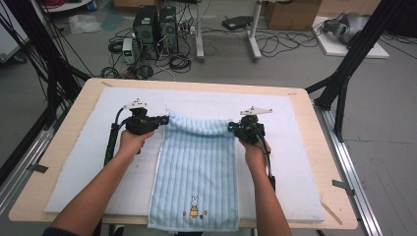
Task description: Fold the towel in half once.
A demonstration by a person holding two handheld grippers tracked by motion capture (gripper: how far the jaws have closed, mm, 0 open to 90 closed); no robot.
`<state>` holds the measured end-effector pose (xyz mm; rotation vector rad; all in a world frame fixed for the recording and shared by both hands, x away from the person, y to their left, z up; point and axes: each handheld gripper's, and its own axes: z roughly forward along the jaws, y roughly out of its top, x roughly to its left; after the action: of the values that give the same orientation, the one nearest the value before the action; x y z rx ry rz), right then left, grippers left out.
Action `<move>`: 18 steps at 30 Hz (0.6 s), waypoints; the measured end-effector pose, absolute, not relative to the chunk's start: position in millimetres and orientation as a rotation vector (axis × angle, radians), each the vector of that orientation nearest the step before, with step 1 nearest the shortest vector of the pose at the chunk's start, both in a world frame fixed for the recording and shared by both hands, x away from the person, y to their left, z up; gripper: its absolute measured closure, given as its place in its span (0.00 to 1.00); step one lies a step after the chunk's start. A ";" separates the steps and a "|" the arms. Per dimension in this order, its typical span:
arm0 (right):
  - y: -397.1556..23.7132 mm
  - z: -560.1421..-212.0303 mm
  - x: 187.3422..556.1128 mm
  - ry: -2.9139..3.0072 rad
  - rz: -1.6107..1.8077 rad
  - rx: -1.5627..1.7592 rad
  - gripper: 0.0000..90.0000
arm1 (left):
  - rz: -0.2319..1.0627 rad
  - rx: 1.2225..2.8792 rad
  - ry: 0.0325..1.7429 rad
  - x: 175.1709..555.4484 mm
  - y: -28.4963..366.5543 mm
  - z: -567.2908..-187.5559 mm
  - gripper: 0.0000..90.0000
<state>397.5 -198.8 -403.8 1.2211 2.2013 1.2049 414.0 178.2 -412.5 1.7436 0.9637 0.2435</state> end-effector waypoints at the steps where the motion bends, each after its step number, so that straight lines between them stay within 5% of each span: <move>1: -198.6 -404.3 393.7 2.212 1.197 1.213 0.96 | 0.243 1.735 0.962 410.4 178.9 -413.0 0.96; 18: -200.3 -420.9 334.0 2.287 1.195 1.165 0.94 | 0.241 1.803 0.905 356.5 183.3 -428.3 0.96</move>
<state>334.0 -200.3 -420.9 1.1652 2.2869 1.1947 356.5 183.3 -428.3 1.8033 0.9048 0.2413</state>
